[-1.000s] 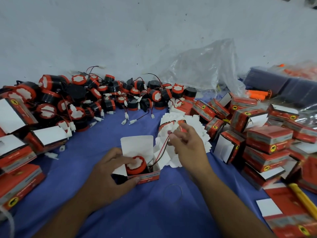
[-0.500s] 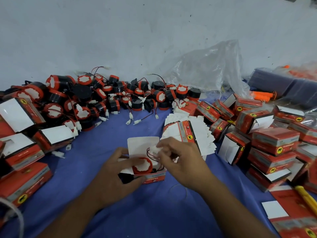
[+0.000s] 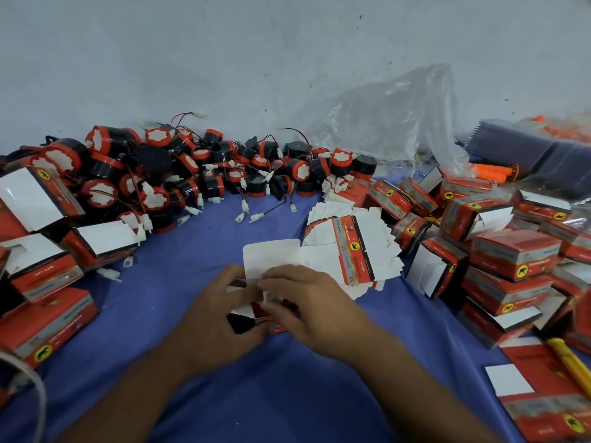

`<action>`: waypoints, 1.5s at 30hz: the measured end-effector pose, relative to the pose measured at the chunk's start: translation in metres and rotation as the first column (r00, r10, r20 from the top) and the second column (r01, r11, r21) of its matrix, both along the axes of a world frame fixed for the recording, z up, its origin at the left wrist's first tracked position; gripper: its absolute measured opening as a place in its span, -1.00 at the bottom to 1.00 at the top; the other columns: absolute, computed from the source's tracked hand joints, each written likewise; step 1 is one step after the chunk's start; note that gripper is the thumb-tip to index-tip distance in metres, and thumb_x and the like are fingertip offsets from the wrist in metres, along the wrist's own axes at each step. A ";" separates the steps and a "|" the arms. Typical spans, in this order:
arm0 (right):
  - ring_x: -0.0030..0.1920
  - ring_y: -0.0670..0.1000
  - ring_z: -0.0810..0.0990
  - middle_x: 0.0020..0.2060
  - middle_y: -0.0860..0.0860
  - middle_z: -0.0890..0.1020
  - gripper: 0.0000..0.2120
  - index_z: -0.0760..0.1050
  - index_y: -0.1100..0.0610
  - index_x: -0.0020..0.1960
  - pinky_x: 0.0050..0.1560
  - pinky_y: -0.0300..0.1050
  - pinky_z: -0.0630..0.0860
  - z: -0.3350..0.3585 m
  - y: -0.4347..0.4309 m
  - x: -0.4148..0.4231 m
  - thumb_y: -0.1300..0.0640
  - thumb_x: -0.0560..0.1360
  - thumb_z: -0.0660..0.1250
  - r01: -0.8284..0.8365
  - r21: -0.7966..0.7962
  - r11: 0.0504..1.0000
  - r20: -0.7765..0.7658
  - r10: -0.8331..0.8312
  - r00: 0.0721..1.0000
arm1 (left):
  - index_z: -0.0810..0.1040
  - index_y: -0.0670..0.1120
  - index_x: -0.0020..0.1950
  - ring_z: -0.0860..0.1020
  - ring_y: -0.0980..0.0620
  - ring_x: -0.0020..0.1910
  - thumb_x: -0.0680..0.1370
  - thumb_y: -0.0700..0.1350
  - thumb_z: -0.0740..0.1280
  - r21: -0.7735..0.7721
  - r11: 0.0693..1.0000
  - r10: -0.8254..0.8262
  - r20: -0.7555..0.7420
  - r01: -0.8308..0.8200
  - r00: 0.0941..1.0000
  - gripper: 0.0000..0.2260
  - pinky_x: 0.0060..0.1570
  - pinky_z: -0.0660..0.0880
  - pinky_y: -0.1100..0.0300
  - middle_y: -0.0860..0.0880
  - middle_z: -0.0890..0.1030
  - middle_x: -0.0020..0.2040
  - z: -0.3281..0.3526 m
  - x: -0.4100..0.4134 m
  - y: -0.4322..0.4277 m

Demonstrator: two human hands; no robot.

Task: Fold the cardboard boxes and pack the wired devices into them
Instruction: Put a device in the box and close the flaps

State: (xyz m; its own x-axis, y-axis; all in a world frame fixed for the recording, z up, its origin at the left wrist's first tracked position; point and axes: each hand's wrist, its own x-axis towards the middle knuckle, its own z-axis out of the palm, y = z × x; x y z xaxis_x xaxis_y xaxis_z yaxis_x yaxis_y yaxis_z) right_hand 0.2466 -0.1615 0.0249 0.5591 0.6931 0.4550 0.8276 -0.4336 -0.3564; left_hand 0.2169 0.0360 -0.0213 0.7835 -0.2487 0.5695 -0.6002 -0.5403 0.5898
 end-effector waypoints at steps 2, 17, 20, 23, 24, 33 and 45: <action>0.00 0.12 0.60 0.01 0.09 0.69 -0.83 0.65 0.19 0.13 0.10 0.03 0.52 0.002 -0.002 0.001 0.18 0.61 0.33 0.042 -0.028 0.999 0.048 -0.040 0.998 | 0.65 0.08 0.13 0.58 0.15 0.04 0.41 0.08 0.49 -0.007 1.000 0.011 -0.001 -0.011 1.000 -0.69 0.00 0.48 0.38 0.04 0.51 0.10 -0.001 0.001 0.000; -0.01 0.03 0.33 -0.02 0.05 0.53 -0.77 0.61 0.07 0.03 0.00 -0.06 0.29 0.009 0.002 0.010 0.06 0.63 0.18 0.410 -0.295 0.863 0.105 -0.397 0.912 | 0.65 -0.07 0.19 0.57 0.09 0.08 0.42 0.04 0.50 0.066 0.998 0.001 0.088 -0.007 0.996 -0.62 0.00 0.55 0.19 -0.05 0.51 0.14 -0.004 0.000 0.000; 0.08 0.03 0.22 0.04 0.00 0.40 -0.72 0.66 -0.02 0.00 0.17 -0.01 0.26 0.003 -0.001 0.016 -0.06 0.63 0.18 0.437 -0.312 0.844 -0.007 -0.462 0.887 | 0.64 -0.05 0.19 0.58 0.07 0.03 0.42 0.04 0.50 0.065 0.998 0.005 0.080 -0.010 0.997 -0.62 -0.06 0.57 0.15 -0.04 0.50 0.13 -0.004 -0.001 0.000; 0.24 0.03 0.22 0.12 -0.05 0.39 -0.71 0.68 -0.04 -0.18 0.29 -0.03 0.20 0.001 -0.003 0.023 -0.14 0.58 0.29 0.446 -0.238 0.863 -0.211 -0.494 0.843 | 0.65 -0.04 0.17 0.58 0.09 0.00 0.41 0.04 0.49 0.052 0.999 0.010 0.072 -0.014 0.997 -0.64 -0.09 0.57 0.16 -0.01 0.50 0.11 -0.003 -0.002 -0.001; 0.27 0.02 0.21 0.15 -0.06 0.38 -0.69 0.65 -0.04 -0.26 0.30 -0.04 0.19 0.000 -0.004 0.024 -0.14 0.57 0.32 0.455 -0.216 0.864 -0.231 -0.498 0.836 | 0.65 -0.02 0.16 0.58 0.10 0.00 0.41 0.04 0.49 0.049 0.999 0.013 0.075 -0.017 0.997 -0.65 -0.10 0.57 0.16 0.00 0.50 0.10 -0.003 -0.002 -0.002; 0.42 0.10 0.15 0.40 0.04 0.36 -0.90 0.63 0.03 0.01 0.39 0.05 0.16 -0.001 0.000 0.018 0.08 0.51 0.40 0.423 -0.130 0.897 0.038 -0.422 0.906 | 0.65 -0.07 0.17 0.59 0.05 0.05 0.40 0.04 0.50 0.043 0.999 0.015 0.044 -0.017 0.999 -0.62 -0.07 0.58 0.11 -0.06 0.53 0.12 -0.001 -0.003 -0.004; 0.40 0.05 0.22 0.35 -0.03 0.40 -0.74 0.69 -0.14 0.15 0.43 -0.06 0.22 0.009 -0.011 0.017 0.09 0.58 0.31 0.196 -0.205 0.959 -0.161 -0.231 0.959 | 0.65 -0.02 0.17 0.58 0.08 0.07 0.40 0.07 0.48 0.049 0.998 0.032 0.018 -0.033 0.999 -0.62 -0.05 0.58 0.10 -0.01 0.51 0.14 -0.001 -0.003 -0.002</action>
State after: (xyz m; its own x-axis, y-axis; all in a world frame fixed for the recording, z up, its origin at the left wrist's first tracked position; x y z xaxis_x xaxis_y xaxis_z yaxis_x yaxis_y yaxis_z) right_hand 0.2637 -0.1724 0.0336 0.7645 0.6106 0.2069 0.6370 -0.6659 -0.3883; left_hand 0.2141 0.0342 -0.0223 0.7818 -0.2517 0.5705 -0.5919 -0.5877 0.5517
